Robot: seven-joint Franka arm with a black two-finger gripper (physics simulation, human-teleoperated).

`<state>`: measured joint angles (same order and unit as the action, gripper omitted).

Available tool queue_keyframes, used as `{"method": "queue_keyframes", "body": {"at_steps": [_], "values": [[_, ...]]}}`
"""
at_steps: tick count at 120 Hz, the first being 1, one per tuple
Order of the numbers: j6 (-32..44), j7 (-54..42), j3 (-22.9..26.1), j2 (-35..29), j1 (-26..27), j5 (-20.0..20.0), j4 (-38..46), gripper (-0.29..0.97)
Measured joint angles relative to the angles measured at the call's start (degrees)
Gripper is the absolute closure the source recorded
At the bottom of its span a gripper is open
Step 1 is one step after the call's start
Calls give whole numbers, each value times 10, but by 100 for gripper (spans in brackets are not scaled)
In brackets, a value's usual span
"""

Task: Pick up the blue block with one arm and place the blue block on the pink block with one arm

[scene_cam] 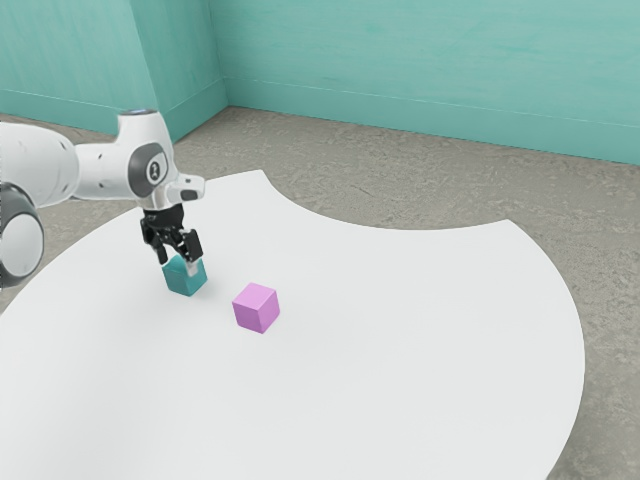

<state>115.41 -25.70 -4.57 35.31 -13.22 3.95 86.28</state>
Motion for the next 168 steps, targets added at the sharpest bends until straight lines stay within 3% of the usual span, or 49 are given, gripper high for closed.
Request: {"method": "queue_keyframes", "body": {"at_steps": [168], "values": [[10, -77, 1, 63, -9, 34, -57, 0]]}}
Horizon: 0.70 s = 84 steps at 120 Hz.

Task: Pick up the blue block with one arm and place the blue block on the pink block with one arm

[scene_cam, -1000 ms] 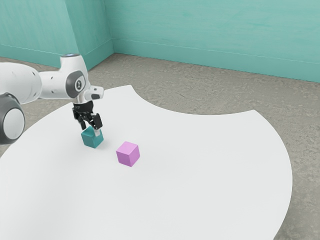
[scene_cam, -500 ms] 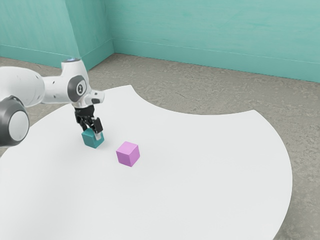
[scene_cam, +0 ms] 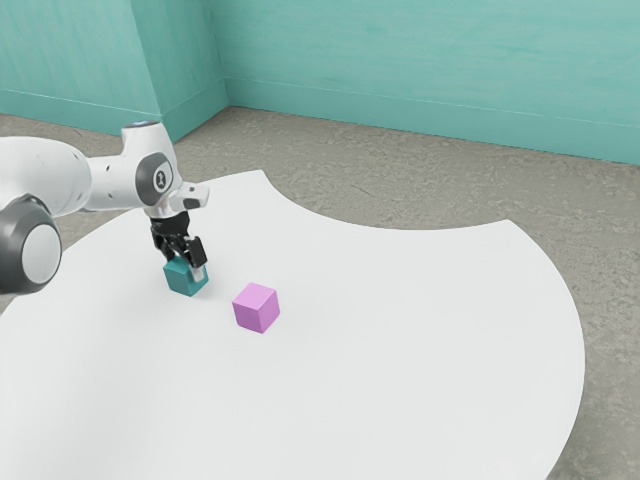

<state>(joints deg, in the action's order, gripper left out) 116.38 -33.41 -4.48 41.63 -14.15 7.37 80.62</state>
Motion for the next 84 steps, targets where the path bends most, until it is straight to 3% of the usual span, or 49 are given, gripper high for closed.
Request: {"method": "queue_keyframes", "body": {"at_steps": [38, 71, 84], "values": [[0, 11, 0, 13, 0, 1, -10, 1], [1, 17, 0, 16, 0, 1, -12, 23], [1, 20, 0, 16, 0, 0, -12, 24]]}}
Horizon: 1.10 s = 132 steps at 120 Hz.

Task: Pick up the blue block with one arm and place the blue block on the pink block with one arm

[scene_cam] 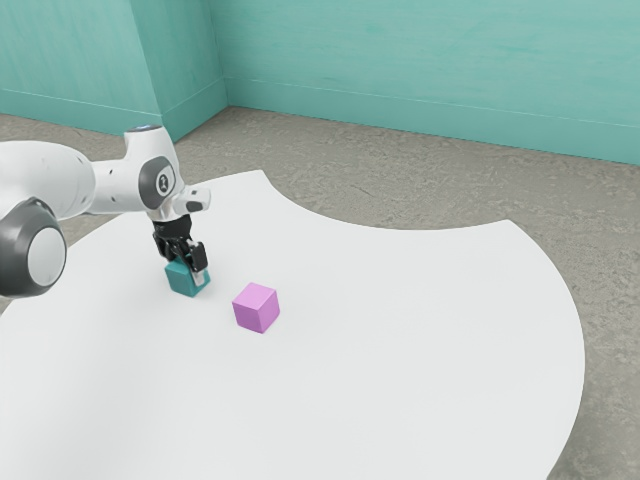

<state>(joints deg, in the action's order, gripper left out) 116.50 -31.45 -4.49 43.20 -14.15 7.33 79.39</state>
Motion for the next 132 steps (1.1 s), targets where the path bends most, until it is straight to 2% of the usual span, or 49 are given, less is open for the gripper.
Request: {"method": "queue_keyframes", "body": {"at_steps": [23, 56, 70, 87, 105, 132], "values": [[0, 3, 0, -9, 1, -1, 0, 29], [-10, 6, 4, -50, 3, -4, 5, 30], [-16, 9, 23, -68, 6, -8, 15, 30], [-23, 21, 70, -74, 10, -32, 24, 30], [-25, 36, 87, -106, 14, -43, 59, 30], [-21, 64, 101, -112, 23, -49, 75, 30]]}}
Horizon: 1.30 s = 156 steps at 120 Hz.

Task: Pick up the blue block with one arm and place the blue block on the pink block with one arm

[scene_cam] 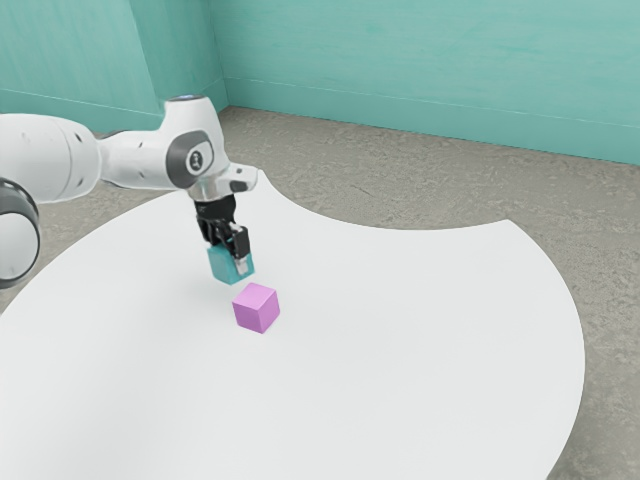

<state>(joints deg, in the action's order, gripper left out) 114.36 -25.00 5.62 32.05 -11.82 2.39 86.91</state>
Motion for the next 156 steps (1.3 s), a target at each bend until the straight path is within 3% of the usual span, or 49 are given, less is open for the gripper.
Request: {"method": "queue_keyframes", "body": {"at_steps": [29, 72, 156], "values": [[2, 32, 9, 0, 7, -7, 2, 30], [26, 115, 22, -28, 25, -69, 44, 30], [87, 209, 33, -35, 29, -63, 81, 29]]}}
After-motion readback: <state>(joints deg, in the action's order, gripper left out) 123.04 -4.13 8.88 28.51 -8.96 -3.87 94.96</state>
